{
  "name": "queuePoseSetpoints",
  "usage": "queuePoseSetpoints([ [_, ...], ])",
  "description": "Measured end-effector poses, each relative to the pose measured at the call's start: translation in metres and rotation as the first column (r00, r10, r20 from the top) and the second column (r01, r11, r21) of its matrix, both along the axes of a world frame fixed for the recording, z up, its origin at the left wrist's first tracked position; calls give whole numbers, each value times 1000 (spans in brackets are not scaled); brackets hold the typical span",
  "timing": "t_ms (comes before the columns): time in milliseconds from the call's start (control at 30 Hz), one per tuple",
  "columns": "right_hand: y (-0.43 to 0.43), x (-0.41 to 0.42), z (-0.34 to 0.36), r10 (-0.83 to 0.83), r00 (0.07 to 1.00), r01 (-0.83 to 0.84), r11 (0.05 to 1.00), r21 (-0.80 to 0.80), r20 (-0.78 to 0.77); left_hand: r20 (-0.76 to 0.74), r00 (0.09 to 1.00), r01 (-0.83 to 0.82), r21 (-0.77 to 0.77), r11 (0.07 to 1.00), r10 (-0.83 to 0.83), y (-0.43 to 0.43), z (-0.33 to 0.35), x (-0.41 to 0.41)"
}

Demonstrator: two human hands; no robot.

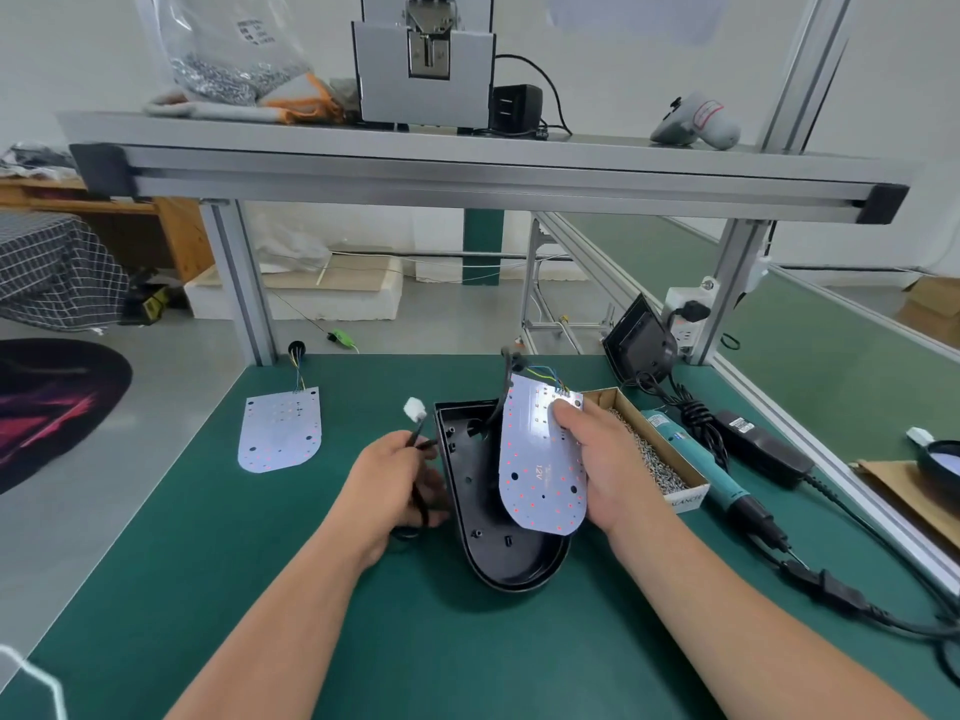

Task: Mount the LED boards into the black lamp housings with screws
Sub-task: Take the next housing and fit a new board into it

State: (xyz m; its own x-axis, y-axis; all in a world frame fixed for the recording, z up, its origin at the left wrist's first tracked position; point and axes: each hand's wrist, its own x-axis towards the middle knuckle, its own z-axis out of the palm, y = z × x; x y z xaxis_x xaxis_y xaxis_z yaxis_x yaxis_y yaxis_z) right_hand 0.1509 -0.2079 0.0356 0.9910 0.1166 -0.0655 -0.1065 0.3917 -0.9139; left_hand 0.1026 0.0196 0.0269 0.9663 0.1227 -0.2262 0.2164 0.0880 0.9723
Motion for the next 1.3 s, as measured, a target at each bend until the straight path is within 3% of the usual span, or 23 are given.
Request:
queuePoseSetpoints([
  [100,1,1,-3,14,1000,-14,1000,-23,-12,-54,997,-70,-323,944,56,1,6,0],
  [200,1,4,-7,10,1000,-11,999,-33,-10,-102,995,-83,-667,741,20,-1,8,-3],
  [433,0,4,-12,22,1000,-22,999,28,-4,-25,998,-51,-755,653,50,-13,8,-4],
  [567,0,1,-10,42,999,-41,997,68,-24,-102,971,-217,-760,612,218,-8,3,4],
  [667,-2,0,-8,52,998,-50,996,78,-30,-84,952,-278,-641,715,295,-5,-4,8],
  [767,-4,-3,-5,123,992,-121,986,118,-11,36,924,-326,-449,832,381,1,-6,10],
  [1000,-2,-8,-5,319,941,-333,931,148,109,178,921,-299,-240,923,345,8,-4,11],
  [1067,0,-7,-6,295,949,-308,943,124,109,199,921,-308,-154,939,335,5,-7,13],
  [1167,0,-4,-7,200,975,-211,970,119,96,254,923,-324,109,940,288,-1,-12,15],
  [1300,-7,0,-9,46,999,-49,977,207,17,283,956,-190,415,890,72,-1,-12,11],
])
